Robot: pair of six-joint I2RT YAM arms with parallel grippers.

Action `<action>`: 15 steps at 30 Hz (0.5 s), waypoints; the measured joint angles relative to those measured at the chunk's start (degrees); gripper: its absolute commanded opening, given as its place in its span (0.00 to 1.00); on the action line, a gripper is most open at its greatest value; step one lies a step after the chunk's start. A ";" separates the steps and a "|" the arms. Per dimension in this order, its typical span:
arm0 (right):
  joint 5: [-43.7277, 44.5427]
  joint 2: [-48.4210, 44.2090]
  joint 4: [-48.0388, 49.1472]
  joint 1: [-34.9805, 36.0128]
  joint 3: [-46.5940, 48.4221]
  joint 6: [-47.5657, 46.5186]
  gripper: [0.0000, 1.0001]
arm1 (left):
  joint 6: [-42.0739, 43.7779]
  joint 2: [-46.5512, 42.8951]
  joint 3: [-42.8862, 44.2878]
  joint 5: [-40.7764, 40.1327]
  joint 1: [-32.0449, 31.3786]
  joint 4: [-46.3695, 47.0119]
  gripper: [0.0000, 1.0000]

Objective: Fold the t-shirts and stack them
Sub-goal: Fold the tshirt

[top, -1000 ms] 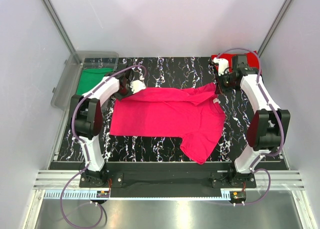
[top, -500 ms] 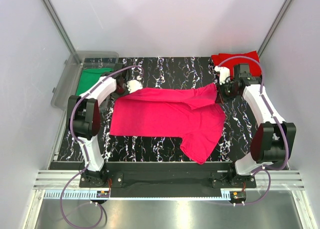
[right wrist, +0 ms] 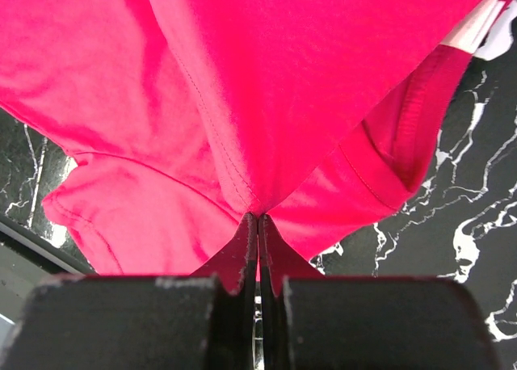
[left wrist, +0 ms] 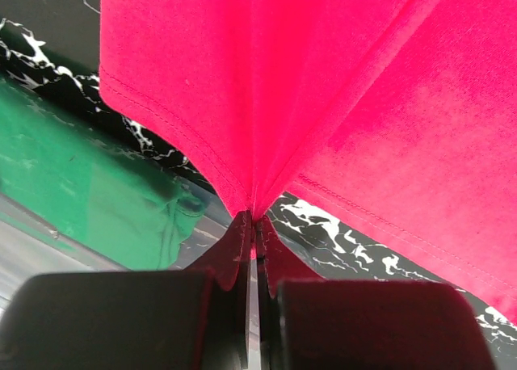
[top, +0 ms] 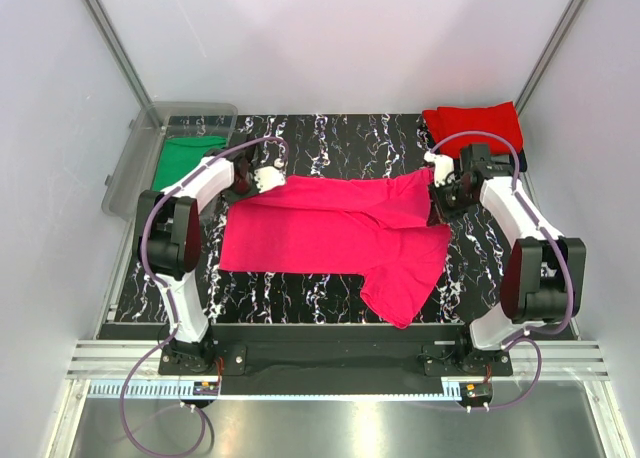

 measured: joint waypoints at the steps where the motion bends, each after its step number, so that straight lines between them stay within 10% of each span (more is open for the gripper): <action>1: 0.02 0.26 0.26 0.00 -0.24 -0.02 0.00 | -0.17 0.02 -0.11 0.00 0.00 0.04 0.00; 15: 0.04 2.58 2.23 0.00 -1.55 -0.02 0.00 | -1.99 1.38 -1.14 0.00 0.00 0.55 0.01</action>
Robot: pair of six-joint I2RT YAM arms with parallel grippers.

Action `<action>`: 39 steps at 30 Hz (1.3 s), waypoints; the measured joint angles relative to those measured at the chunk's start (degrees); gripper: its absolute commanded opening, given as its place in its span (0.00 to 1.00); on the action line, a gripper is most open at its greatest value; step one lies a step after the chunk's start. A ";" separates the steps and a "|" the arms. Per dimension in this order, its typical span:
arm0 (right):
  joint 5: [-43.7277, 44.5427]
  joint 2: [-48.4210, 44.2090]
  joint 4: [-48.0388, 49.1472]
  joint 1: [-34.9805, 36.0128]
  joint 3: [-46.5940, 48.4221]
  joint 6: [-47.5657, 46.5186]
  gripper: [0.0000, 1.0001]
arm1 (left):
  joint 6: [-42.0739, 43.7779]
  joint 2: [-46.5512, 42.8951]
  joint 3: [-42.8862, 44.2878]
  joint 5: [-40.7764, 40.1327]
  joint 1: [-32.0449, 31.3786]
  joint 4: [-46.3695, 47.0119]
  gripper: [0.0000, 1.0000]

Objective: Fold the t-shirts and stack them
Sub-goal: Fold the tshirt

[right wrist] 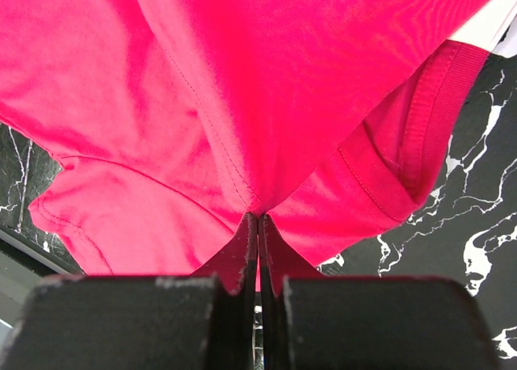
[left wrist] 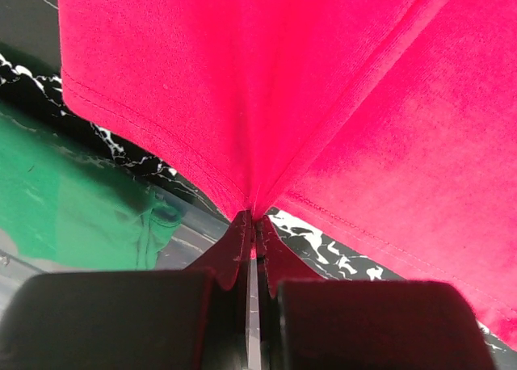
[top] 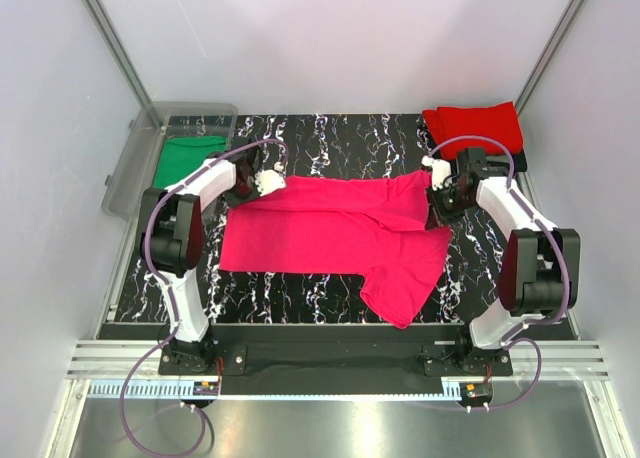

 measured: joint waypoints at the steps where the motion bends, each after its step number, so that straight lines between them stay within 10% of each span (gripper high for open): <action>1: 0.00 0.26 0.09 0.00 0.00 0.00 0.00 | -0.15 0.13 0.00 0.02 0.00 0.07 0.01; 39: 3.56 9.16 5.11 0.00 -0.28 -2.73 0.00 | -0.63 3.08 -2.54 -1.99 0.00 3.26 0.12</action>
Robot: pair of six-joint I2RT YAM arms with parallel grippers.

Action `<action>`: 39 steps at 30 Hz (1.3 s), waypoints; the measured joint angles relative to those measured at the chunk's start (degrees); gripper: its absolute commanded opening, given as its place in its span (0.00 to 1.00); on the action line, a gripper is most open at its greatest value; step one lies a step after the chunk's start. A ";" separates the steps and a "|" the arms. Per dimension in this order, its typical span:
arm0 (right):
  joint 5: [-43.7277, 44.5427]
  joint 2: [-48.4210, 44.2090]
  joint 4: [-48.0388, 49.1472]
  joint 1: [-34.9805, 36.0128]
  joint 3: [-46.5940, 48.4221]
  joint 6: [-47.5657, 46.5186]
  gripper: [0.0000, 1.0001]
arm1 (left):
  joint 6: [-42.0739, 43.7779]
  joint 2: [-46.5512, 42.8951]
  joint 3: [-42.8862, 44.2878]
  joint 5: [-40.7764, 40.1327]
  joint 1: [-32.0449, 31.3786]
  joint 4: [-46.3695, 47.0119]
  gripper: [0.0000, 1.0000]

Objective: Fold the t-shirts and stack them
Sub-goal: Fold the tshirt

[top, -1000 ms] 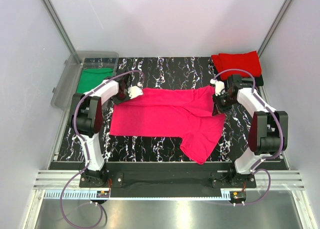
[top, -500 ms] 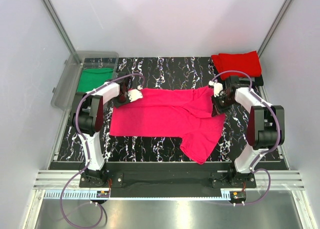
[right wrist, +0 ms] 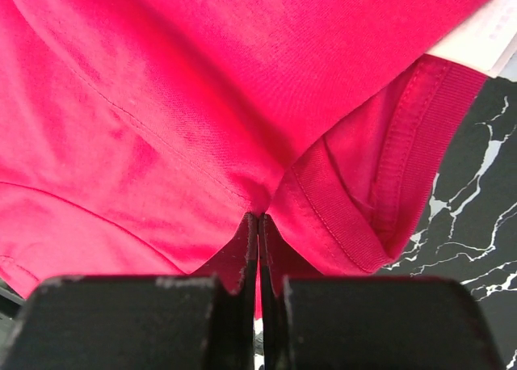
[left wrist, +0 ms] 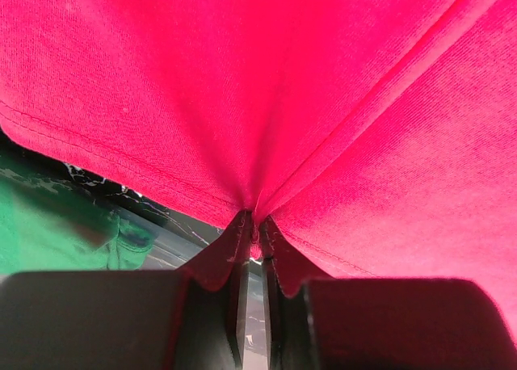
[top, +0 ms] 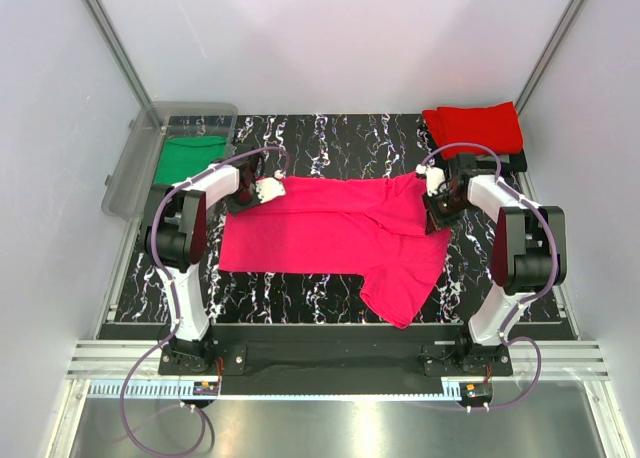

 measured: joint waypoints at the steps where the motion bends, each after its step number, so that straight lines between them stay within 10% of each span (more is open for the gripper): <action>1: 0.11 0.00 0.07 0.00 0.00 -0.07 0.00 | -0.02 0.02 0.00 0.00 0.00 0.04 0.12; 15: 0.76 -0.04 -2.32 -0.70 10.47 1.31 0.35 | -3.02 -1.38 5.11 5.38 0.81 -7.02 0.55; 24: -0.02 9.66 -1.46 -2.38 30.67 4.00 0.35 | -11.87 3.80 29.83 6.99 1.20 -9.77 0.48; 39: -0.42 28.02 -3.10 -2.40 42.32 6.43 0.37 | -17.59 16.55 31.23 4.63 1.27 -11.54 0.40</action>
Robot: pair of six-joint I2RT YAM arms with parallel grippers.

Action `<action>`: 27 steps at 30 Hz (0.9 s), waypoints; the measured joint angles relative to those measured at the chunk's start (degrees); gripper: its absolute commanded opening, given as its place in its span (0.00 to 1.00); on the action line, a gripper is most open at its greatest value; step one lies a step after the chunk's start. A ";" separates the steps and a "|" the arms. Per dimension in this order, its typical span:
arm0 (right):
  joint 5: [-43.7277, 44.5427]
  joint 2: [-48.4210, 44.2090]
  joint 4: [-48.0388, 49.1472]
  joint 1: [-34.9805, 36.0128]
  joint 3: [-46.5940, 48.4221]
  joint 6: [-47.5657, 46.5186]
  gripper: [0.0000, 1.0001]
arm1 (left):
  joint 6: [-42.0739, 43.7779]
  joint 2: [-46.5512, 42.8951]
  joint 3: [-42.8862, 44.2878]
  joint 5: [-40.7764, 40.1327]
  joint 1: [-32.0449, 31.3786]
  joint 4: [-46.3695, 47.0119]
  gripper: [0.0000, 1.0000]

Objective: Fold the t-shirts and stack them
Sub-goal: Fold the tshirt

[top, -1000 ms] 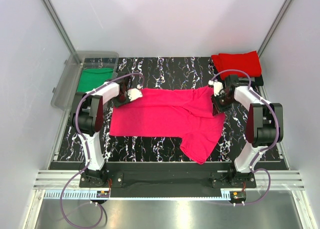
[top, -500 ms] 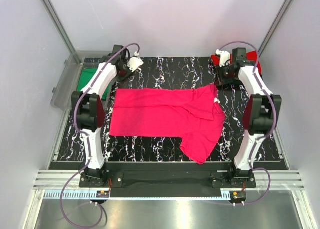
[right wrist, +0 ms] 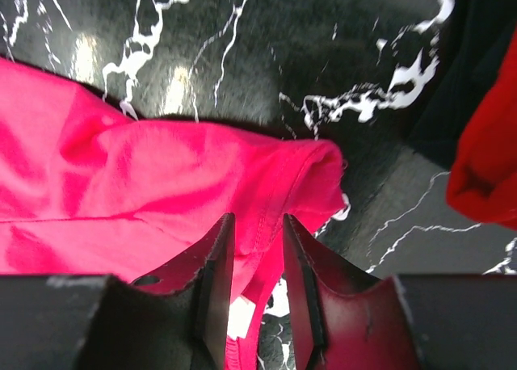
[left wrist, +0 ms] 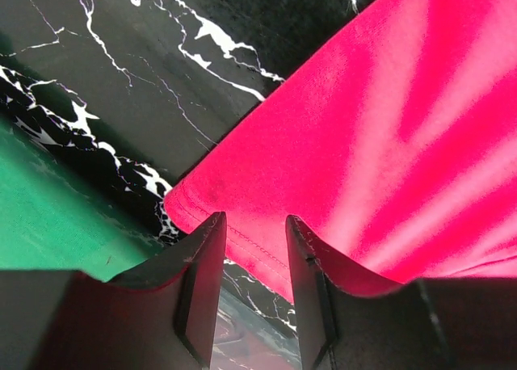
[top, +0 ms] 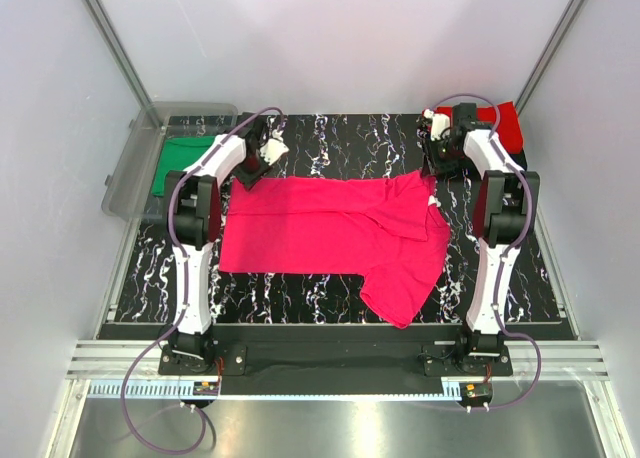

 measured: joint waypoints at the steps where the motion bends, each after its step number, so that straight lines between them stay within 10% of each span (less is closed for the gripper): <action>1: -0.02 0.13 0.00 0.00 0.48 0.02 0.37 | -0.13 0.13 0.00 -0.15 0.00 0.00 0.40; 11: -0.07 6.14 0.50 0.00 4.33 0.57 0.02 | -0.52 3.80 3.34 -3.19 -0.04 0.13 0.38; 27: 0.57 7.02 0.92 -2.49 5.40 0.59 0.00 | -2.19 5.14 5.42 -4.85 -0.07 0.17 0.37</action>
